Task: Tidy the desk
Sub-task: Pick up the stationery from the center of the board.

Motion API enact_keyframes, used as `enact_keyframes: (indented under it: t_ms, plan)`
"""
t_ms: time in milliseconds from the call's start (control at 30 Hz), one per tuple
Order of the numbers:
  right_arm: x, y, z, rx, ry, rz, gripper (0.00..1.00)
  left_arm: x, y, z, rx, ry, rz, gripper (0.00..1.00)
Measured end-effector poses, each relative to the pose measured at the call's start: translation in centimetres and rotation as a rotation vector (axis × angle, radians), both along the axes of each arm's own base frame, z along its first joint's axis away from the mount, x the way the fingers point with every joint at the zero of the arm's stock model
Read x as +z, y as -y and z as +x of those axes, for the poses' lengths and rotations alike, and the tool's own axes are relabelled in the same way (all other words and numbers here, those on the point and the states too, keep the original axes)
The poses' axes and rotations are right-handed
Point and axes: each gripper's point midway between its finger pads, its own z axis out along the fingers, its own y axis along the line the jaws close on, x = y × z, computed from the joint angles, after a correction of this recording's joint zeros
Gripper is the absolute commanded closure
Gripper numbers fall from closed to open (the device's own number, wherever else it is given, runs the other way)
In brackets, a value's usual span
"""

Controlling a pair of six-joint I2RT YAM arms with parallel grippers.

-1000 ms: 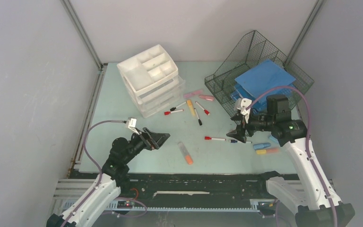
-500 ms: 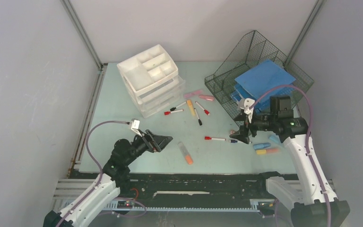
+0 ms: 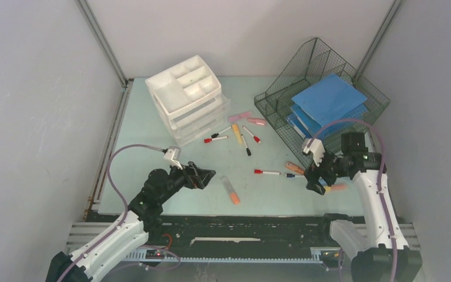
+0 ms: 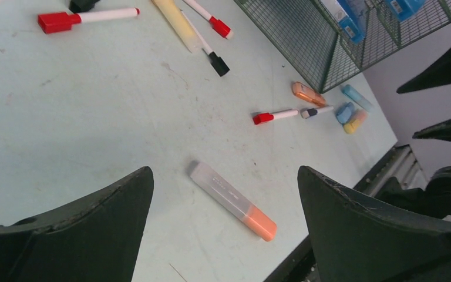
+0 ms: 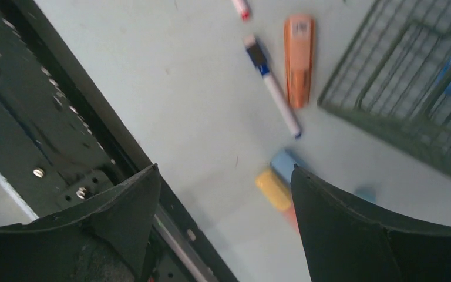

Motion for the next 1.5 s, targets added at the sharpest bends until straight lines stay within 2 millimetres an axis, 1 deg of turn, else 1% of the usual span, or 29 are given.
enact_keyframes:
  t_ms: [133, 267, 367, 500, 667, 767, 867, 1000, 1200, 1367, 1467, 1500]
  plan:
    - [-2.3, 2.9, -1.4, -0.058, -0.003, -0.126, 0.1, -0.3, -0.4, 0.4, 0.003, 0.038, 0.058, 0.0]
    - [-4.0, 5.9, -1.7, -0.069, 0.01, -0.216, 0.11, -0.6, -0.6, 0.6, -0.007, 0.066, 0.118, 0.0]
    - [-5.1, 7.8, -1.7, -0.023, 0.016, -0.262, 0.12, -0.4, -0.7, 0.8, -0.012, 0.087, 0.148, 0.0]
    - [-6.0, 9.5, -1.4, 0.071, 0.024, -0.311, 0.15, -0.4, -0.8, 0.8, -0.017, 0.098, 0.161, 0.0]
    - [-7.4, 10.9, -0.4, 0.137, 0.014, -0.338, 0.2, 0.2, -0.9, 0.7, -0.016, 0.118, 0.151, 0.0]
    - [-7.7, 11.7, 0.4, 0.11, 0.026, -0.346, 0.21, 0.5, -0.9, 0.7, -0.014, 0.129, 0.144, 0.0]
    - [-7.6, 12.5, 1.0, 0.046, 0.031, -0.352, 0.2, 0.6, -0.9, 0.7, -0.014, 0.131, 0.14, 0.0]
    - [-7.4, 13.4, 1.2, -0.051, 0.015, -0.371, 0.2, 0.5, -0.7, 0.5, -0.018, 0.11, 0.122, 0.0]
    - [-6.9, 15.3, 1.4, -0.212, 0.003, -0.404, 0.2, 0.1, -0.4, 0.3, -0.015, 0.05, 0.083, 0.0]
    - [-6.7, 17.4, 1.7, -0.297, 0.022, -0.418, 0.2, -0.2, -0.4, 0.2, -0.003, -0.005, 0.074, 0.0]
    - [-7.2, 18.7, 1.8, -0.314, 0.014, -0.423, 0.21, 0.5, -0.4, 0.4, 0.007, -0.015, 0.074, 0.0]
    - [-7.6, 19.3, 1.8, -0.316, 0.007, -0.42, 0.21, 1.0, -0.4, 0.5, 0.013, -0.013, 0.071, 0.0]
